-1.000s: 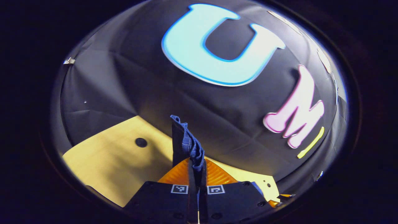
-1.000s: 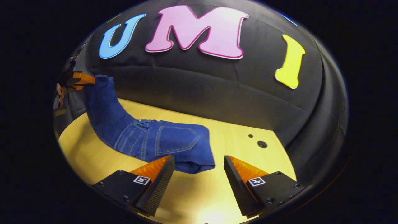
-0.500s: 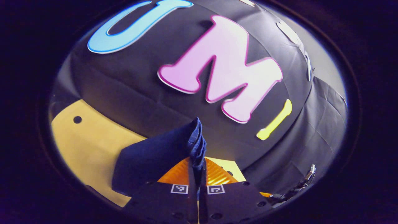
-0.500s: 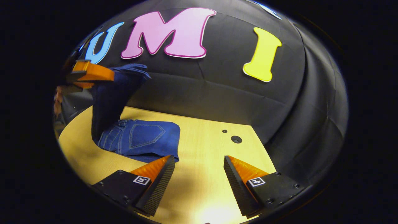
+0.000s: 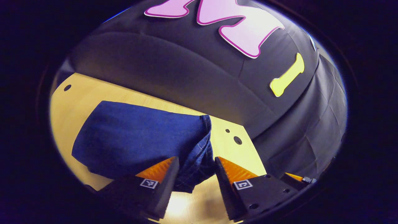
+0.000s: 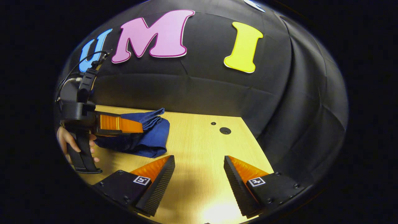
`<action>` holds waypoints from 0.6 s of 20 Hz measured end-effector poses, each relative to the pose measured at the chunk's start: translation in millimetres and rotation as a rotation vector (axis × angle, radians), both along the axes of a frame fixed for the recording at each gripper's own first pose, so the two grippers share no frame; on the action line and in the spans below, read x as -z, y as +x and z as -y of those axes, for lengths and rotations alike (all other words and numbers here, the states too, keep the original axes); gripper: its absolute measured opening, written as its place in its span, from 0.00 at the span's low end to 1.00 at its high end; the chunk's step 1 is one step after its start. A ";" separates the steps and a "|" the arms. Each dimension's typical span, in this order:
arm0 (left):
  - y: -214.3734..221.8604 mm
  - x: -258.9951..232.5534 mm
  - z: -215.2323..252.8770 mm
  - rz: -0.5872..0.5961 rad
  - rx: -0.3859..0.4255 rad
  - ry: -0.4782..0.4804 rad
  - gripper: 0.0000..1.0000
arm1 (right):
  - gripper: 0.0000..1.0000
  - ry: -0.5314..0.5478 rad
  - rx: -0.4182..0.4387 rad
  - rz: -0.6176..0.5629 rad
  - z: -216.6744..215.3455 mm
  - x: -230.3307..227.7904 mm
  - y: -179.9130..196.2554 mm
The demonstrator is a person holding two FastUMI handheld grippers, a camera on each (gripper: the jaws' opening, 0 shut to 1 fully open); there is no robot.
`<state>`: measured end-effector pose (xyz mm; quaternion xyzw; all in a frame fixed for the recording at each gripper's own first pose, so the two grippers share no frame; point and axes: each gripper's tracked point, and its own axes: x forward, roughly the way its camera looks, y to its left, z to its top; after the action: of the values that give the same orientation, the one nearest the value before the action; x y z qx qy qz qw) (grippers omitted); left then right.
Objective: Grasp the waist and the cuffs of the jeans and fold them to make the two legs overlap; first hold the waist and fold one-third of the jeans toward the cuffs, then hold the cuffs and fold the remaining one-third in the same direction to finish folding.
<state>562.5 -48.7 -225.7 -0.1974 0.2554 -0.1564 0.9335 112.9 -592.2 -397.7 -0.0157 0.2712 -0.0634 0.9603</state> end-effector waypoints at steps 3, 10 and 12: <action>-20.9 -31.1 -34.1 0.085 -0.047 0.050 0.95 | 0.97 0.025 0.004 0.035 -7.4 -20.2 -8.0; -123.8 -156.9 -142.5 0.359 -0.192 0.219 0.97 | 0.97 0.115 -0.011 0.118 -50.5 -101.2 -44.3; -162.0 -193.0 -175.3 0.425 -0.246 0.254 0.97 | 0.96 0.138 0.014 0.141 -59.7 -124.6 -59.5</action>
<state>400.6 126.6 -32.7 -0.0709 0.0455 -0.0465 0.9954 53.4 -532.5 -273.1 0.0570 0.2068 -0.0522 0.9753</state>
